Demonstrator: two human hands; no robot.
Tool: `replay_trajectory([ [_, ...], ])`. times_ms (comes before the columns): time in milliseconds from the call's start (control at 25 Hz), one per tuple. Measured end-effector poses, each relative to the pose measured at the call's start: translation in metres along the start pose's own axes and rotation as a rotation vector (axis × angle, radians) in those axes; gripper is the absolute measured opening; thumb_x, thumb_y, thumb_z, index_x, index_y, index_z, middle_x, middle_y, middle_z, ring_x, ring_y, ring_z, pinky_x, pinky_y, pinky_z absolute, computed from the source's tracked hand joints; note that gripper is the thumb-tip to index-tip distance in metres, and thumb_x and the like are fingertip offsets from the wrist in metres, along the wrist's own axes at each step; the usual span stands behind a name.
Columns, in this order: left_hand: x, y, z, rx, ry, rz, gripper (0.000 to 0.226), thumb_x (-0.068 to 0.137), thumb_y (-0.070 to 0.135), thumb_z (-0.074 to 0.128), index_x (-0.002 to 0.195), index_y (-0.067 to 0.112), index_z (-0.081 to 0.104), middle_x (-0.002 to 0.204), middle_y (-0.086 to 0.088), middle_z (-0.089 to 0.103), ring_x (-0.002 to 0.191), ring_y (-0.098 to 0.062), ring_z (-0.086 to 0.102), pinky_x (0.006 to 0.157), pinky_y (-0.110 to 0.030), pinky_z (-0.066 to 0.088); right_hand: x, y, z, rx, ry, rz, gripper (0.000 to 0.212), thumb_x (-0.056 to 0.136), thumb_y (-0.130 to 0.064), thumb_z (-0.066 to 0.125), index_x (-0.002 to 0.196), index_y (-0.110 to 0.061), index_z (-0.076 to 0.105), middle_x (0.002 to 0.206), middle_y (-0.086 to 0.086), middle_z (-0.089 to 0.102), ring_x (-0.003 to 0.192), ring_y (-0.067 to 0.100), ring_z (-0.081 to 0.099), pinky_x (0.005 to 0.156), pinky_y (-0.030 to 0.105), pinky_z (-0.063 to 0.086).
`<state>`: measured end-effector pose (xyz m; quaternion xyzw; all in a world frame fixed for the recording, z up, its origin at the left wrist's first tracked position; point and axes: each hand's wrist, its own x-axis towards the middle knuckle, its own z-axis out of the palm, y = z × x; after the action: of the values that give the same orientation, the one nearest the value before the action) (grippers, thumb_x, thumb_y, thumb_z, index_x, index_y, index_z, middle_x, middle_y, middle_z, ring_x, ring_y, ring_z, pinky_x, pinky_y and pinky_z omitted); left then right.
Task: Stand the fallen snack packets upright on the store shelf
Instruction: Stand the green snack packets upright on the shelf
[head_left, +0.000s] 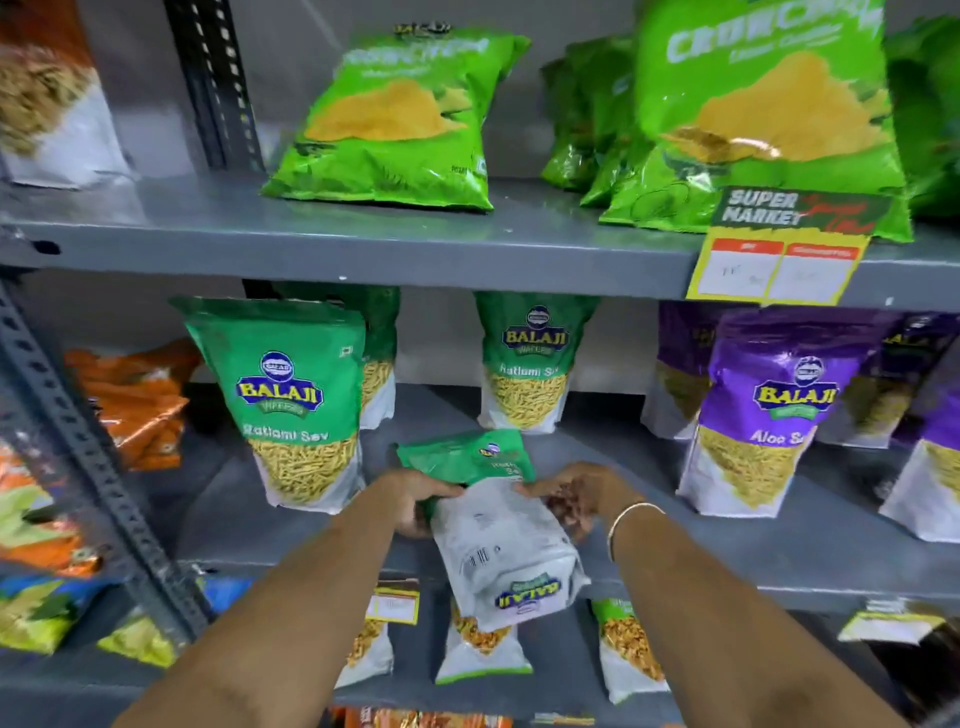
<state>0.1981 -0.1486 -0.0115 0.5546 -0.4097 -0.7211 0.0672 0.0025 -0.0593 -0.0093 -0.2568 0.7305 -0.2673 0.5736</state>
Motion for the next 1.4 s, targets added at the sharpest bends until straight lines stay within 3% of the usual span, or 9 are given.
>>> replay_trajectory([
  [120,0.001,0.001,-0.010,0.030,-0.068,-0.006,0.014,0.083,0.007,0.065,0.075,0.006,0.054,0.056,-0.007,0.068,0.046,-0.021,0.065,0.034,-0.022,0.052,-0.003,-0.002,-0.002,-0.057,-0.106,0.056,0.044,0.049,-0.028,0.090,0.077,-0.009,0.061,0.076,0.009,0.057,0.074,0.023,0.057,0.098,0.049,0.046],
  [320,-0.011,0.021,-0.019,0.160,-0.158,0.028,0.008,0.083,0.007,0.065,0.086,0.009,0.058,0.086,-0.006,0.063,0.075,-0.016,0.061,0.048,-0.021,0.057,-0.016,-0.019,-0.010,-0.160,-0.224,0.031,0.039,0.076,-0.010,0.071,0.114,-0.005,0.064,0.105,0.010,0.070,0.093,0.026,0.069,0.088,0.044,0.056],
  [520,-0.032,0.065,-0.013,0.218,-0.097,0.229,0.028,0.082,0.006,0.067,0.105,0.010,0.052,0.100,-0.003,0.060,0.080,-0.013,0.057,0.069,-0.028,0.052,-0.034,-0.056,-0.029,-0.217,-0.063,-0.101,0.047,0.074,-0.011,0.074,0.118,-0.002,0.061,0.113,0.012,0.068,0.092,0.026,0.065,0.068,0.034,0.060],
  [640,-0.035,0.080,-0.004,0.228,-0.033,0.432,0.039,0.080,0.002,0.068,0.112,0.014,0.048,0.101,0.000,0.060,0.078,-0.009,0.057,0.069,-0.027,0.050,-0.037,-0.063,-0.031,-0.124,0.041,-0.243,0.031,0.070,-0.005,0.076,0.099,-0.005,0.066,0.091,0.009,0.073,0.085,0.022,0.058,0.059,0.027,0.052],
  [800,-0.029,0.075,0.010,0.273,0.019,0.683,0.047,0.074,-0.014,0.067,0.113,0.008,0.055,0.107,-0.009,0.063,0.068,-0.004,0.064,0.050,-0.010,0.052,-0.008,-0.042,-0.025,0.087,0.225,-0.537,0.070,0.045,0.005,0.080,0.112,0.008,0.060,0.115,0.027,0.066,0.103,0.035,0.063,0.085,0.045,0.055],
  [1040,-0.008,0.069,0.018,0.278,0.073,0.742,0.056,0.068,-0.013,0.072,0.120,-0.006,0.053,0.124,-0.019,0.062,0.102,-0.020,0.057,0.092,-0.032,0.047,0.029,-0.020,-0.031,0.172,0.266,-0.626,0.087,0.034,-0.003,0.082,0.117,0.004,0.056,0.117,0.026,0.065,0.110,0.039,0.062,0.097,0.055,0.048],
  [1160,-0.006,0.063,0.014,0.429,0.022,0.560,0.056,0.075,-0.006,0.068,0.127,0.006,0.049,0.119,-0.006,0.060,0.109,-0.020,0.052,0.090,-0.032,0.038,0.045,-0.016,-0.037,0.081,0.322,-0.516,0.100,0.027,-0.032,0.095,0.113,0.002,0.055,0.110,0.018,0.068,0.095,0.030,0.068,0.083,0.041,0.058],
  [1280,0.000,0.055,0.001,0.456,-0.039,0.467,0.053,0.083,-0.010,0.051,0.133,0.007,0.046,0.110,-0.006,0.059,0.103,-0.019,0.052,0.086,-0.030,0.043,0.013,-0.018,-0.024,0.009,0.287,-0.282,0.051,0.063,-0.039,0.082,0.091,-0.003,0.058,0.070,0.010,0.061,0.045,0.016,0.058,0.038,0.018,0.049],
  [1400,0.002,0.051,-0.005,0.446,-0.030,0.459,0.047,0.088,-0.004,0.051,0.133,0.005,0.045,0.096,-0.005,0.062,0.082,-0.015,0.060,0.073,-0.023,0.049,0.003,-0.018,-0.018,0.036,0.201,-0.227,0.032,0.083,-0.031,0.066,0.091,-0.003,0.054,0.058,0.011,0.053,0.034,0.013,0.054,0.037,0.020,0.047],
])
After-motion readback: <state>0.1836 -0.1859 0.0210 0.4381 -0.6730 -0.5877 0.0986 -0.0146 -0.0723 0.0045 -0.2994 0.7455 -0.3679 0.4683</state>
